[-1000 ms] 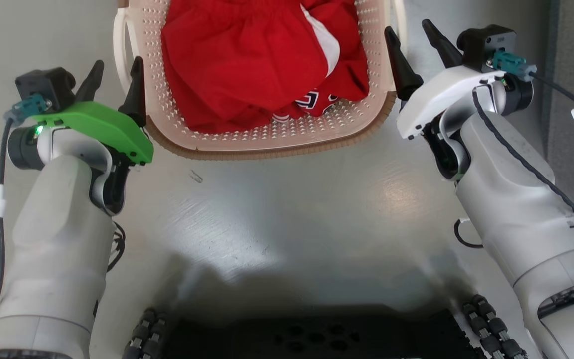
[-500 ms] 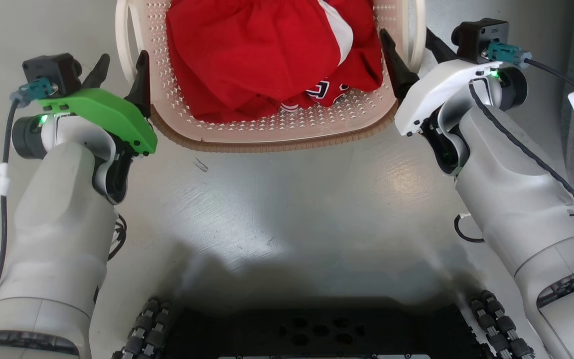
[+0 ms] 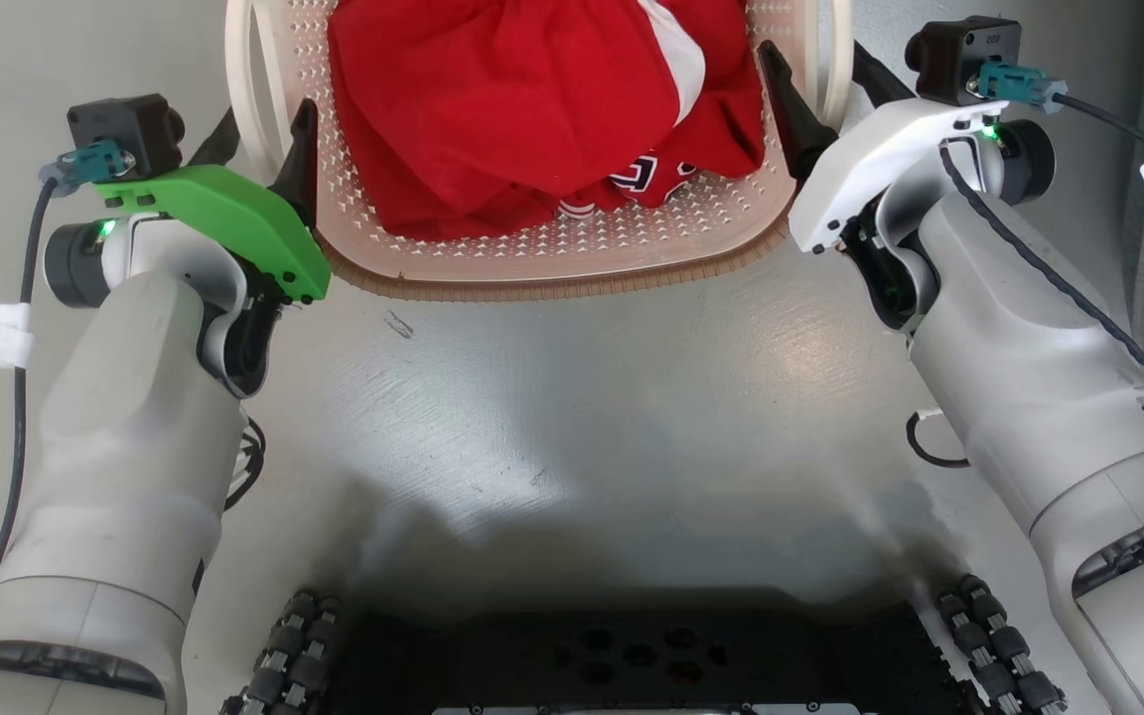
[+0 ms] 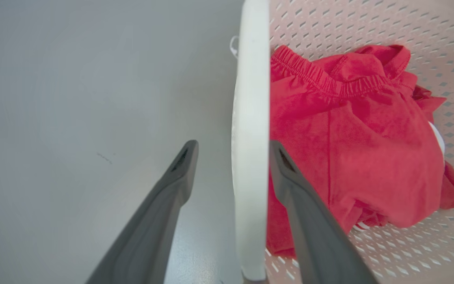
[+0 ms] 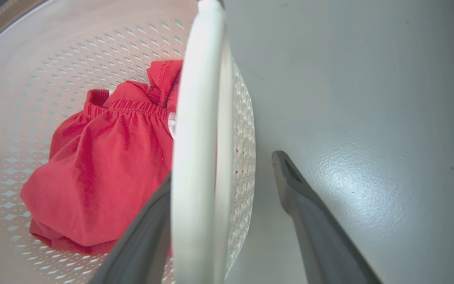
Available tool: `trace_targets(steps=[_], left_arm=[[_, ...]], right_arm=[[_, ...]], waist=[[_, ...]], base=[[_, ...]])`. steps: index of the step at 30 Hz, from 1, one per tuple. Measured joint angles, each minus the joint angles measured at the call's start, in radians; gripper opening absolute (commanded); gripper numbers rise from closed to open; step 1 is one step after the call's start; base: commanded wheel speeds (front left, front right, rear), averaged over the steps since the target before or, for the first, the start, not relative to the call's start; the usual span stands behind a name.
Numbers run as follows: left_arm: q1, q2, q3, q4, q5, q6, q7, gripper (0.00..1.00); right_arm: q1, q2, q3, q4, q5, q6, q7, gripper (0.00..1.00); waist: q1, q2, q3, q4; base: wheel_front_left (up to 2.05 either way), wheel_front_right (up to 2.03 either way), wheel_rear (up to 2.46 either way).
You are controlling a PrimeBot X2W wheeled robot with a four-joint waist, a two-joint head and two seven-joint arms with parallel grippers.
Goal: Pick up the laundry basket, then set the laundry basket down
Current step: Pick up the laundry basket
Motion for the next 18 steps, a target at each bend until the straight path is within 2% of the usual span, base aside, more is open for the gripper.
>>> trace_targets(steps=[2,4,6,7,9,10,11,13,15,18], left_arm=[[-0.004,0.0,-0.008,0.003,-0.013,0.0,0.0,0.73],[-0.007,0.0,-0.017,0.008,-0.021,0.0,0.0,0.69],[-0.008,0.001,-0.022,0.016,-0.029,0.0,0.0,0.5],[-0.008,0.001,-0.025,0.02,-0.031,0.0,0.0,0.5],[-0.009,0.001,-0.032,0.025,-0.037,0.0,0.0,0.4],[-0.009,0.001,-0.036,0.025,-0.037,0.0,0.0,0.31],[-0.01,0.001,-0.042,0.025,-0.039,-0.001,0.0,0.02],[-0.014,0.002,-0.051,0.026,-0.047,-0.007,-0.001,0.0],[-0.018,0.002,-0.058,0.026,-0.052,-0.007,-0.002,0.0],[-0.019,0.001,-0.069,0.027,-0.069,-0.007,-0.004,0.0]], right_arm=[[-0.001,0.0,0.007,0.004,0.007,0.0,0.0,0.94],[-0.002,0.0,0.014,0.011,0.016,0.0,0.0,0.92],[-0.007,0.0,0.022,0.018,0.023,0.0,0.0,1.0],[-0.009,0.0,0.025,0.02,0.026,0.0,0.0,1.0],[-0.011,0.0,0.034,0.023,0.031,0.001,0.0,1.0],[-0.011,0.0,0.038,0.025,0.034,0.001,0.0,0.93],[-0.011,0.0,0.043,0.027,0.039,0.001,0.0,0.68],[-0.012,0.0,0.05,0.028,0.043,0.001,0.0,0.03],[-0.013,0.004,0.059,0.027,0.054,0.008,-0.001,0.0],[-0.026,0.006,0.063,0.03,0.071,-0.004,-0.001,0.0]], waist=[[0.0,0.0,0.0,0.0],[0.0,0.0,0.001,-0.001],[0.0,0.0,0.001,-0.001],[0.0,0.0,0.001,-0.001],[0.0,0.0,0.001,-0.003],[0.0,0.0,0.001,-0.003],[0.0,0.0,0.001,-0.004],[0.0,0.0,0.0,-0.005],[0.0,0.0,0.0,-0.006],[0.0,0.0,0.0,-0.006]], base=[[0.0,0.0,0.0],[0.0,0.0,0.0],[0.0,0.0,0.0],[0.0,0.0,0.0],[0.0,0.0,0.0],[0.0,0.0,0.0],[0.0,0.0,0.0],[0.0,0.0,0.0],[0.0,0.0,0.0],[0.0,0.0,0.0]])
